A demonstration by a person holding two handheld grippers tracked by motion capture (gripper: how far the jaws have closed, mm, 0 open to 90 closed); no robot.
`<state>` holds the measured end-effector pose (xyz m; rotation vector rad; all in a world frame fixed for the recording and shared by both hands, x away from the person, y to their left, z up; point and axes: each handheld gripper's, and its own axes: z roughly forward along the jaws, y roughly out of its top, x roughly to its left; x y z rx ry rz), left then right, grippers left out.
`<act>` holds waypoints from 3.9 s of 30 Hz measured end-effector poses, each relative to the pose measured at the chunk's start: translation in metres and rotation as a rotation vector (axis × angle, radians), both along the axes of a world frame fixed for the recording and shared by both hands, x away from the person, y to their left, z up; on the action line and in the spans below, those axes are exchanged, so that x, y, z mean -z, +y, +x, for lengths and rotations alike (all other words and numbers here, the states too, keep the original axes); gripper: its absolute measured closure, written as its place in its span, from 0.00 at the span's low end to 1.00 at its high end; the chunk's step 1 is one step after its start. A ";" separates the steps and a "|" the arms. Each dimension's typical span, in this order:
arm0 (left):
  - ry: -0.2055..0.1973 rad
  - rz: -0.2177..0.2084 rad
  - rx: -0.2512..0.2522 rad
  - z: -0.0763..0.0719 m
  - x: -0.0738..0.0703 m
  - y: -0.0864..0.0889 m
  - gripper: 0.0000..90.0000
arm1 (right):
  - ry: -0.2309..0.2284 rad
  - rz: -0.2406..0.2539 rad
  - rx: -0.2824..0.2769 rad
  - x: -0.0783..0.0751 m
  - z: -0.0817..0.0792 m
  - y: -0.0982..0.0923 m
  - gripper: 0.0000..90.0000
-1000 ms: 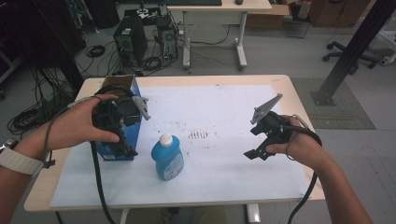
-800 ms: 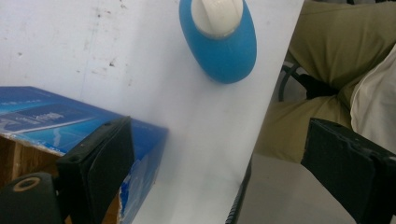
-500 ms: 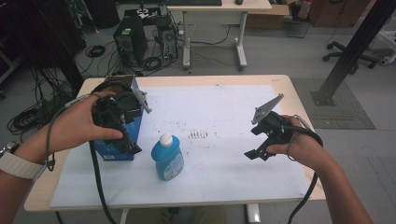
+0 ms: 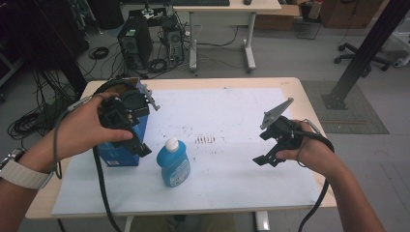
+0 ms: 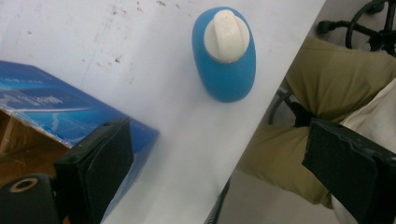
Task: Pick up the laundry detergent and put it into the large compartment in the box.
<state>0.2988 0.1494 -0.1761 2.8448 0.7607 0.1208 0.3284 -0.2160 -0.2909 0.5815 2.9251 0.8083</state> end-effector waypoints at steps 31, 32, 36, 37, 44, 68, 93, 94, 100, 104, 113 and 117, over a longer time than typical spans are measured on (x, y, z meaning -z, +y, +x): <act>-0.002 -0.005 -0.144 0.002 -0.004 -0.027 0.11 | 0.003 -0.001 -0.008 0.001 0.001 0.001 0.13; 0.000 -0.006 -0.146 0.002 -0.005 -0.028 0.10 | 0.003 -0.001 -0.010 0.001 0.001 0.001 0.13; 0.004 -0.005 -0.147 0.002 -0.004 -0.031 0.10 | 0.002 -0.001 -0.012 0.001 0.001 0.001 0.13; 0.004 -0.001 -0.152 0.002 -0.004 -0.031 0.10 | 0.002 0.002 -0.013 0.001 0.001 0.001 0.13; 0.011 0.004 -0.186 0.005 0.000 -0.035 0.10 | 0.001 0.003 -0.011 0.000 0.001 0.001 0.13; 0.026 0.004 -0.253 0.014 0.019 -0.043 0.10 | 0.002 0.011 -0.010 0.004 0.003 0.000 0.13; 0.038 -0.017 -0.270 0.018 0.034 -0.048 0.10 | 0.007 0.011 -0.006 0.007 0.002 -0.001 0.13; 0.040 -0.015 -0.269 0.018 0.035 -0.049 0.10 | 0.007 0.011 -0.006 0.007 0.002 -0.001 0.13; 0.038 -0.018 -0.279 0.020 0.040 -0.049 0.10 | 0.009 0.012 -0.006 0.008 0.002 -0.001 0.13; 0.041 -0.017 -0.283 0.021 0.044 -0.050 0.10 | 0.011 0.014 -0.003 0.009 0.002 -0.001 0.13; 0.045 -0.015 -0.285 0.022 0.053 -0.051 0.10 | 0.008 0.013 -0.008 0.010 0.002 -0.001 0.13; 0.046 -0.014 -0.280 0.022 0.058 -0.052 0.10 | 0.008 0.015 -0.009 0.010 0.002 -0.001 0.13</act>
